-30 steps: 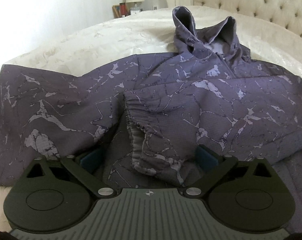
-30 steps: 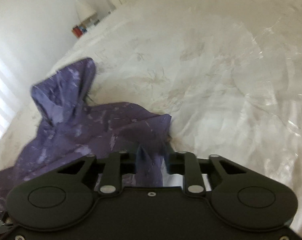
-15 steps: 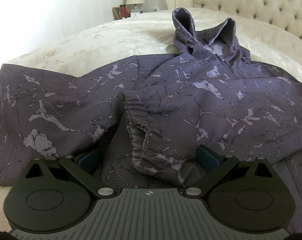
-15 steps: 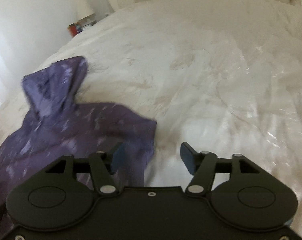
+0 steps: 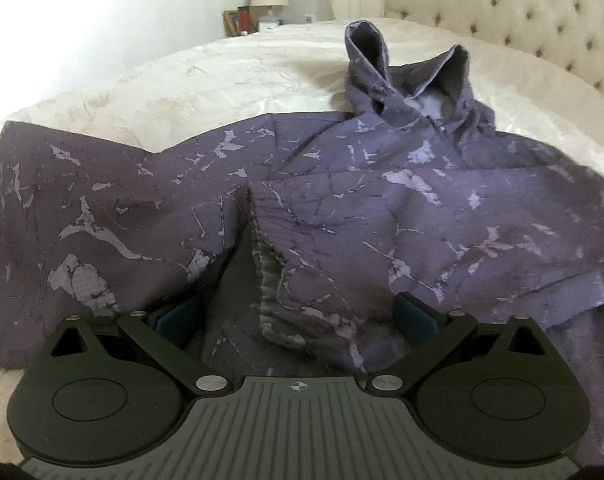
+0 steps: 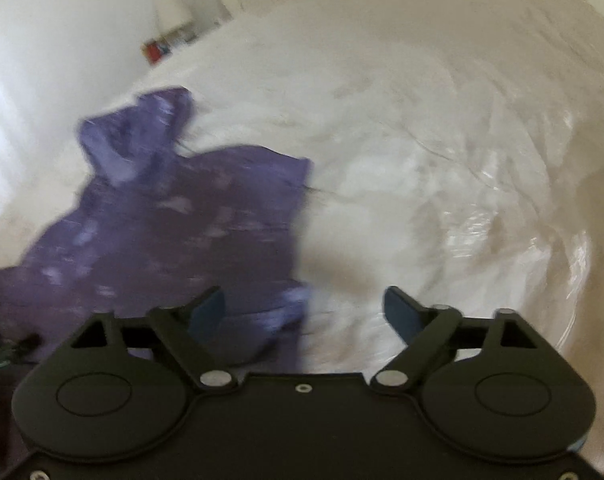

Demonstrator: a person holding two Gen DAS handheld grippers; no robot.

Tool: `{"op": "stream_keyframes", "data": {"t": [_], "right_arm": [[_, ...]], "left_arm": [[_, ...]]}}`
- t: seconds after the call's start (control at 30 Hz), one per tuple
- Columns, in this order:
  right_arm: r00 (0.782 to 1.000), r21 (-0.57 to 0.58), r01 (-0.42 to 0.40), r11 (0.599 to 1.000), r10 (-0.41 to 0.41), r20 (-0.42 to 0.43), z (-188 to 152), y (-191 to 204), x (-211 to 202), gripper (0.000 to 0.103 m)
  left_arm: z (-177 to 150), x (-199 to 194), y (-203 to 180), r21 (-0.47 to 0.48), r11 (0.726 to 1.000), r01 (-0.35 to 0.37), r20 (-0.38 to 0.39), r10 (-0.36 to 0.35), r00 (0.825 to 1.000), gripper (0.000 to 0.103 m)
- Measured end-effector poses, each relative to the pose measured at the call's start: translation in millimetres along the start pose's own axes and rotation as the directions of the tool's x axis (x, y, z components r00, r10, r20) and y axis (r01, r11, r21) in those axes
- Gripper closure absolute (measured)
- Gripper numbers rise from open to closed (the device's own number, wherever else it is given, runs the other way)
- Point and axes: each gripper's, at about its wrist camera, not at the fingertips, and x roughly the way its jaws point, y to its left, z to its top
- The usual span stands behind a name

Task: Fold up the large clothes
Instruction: 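Move the left tool over to the other sleeve cuff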

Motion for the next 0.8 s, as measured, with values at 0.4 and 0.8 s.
{"op": "stream_keyframes", "data": {"t": [0.4,0.8], "right_arm": [[0.965,-0.009,-0.258,0.966,0.257,-0.059,-53.9,85.0,-23.5,0.001],[0.93,-0.064,-0.346,0.936,0.333,-0.153,-91.6,140.0,-17.9,0.001]], "left_arm": [[-2.6,-91.7,75.1,-0.107,0.993,0.056,0.023,-0.054,0.998,0.0],[-9.1,-138.3,216.9,-0.25,0.937,-0.244,-0.029,0.245,0.969,0.0]]}}
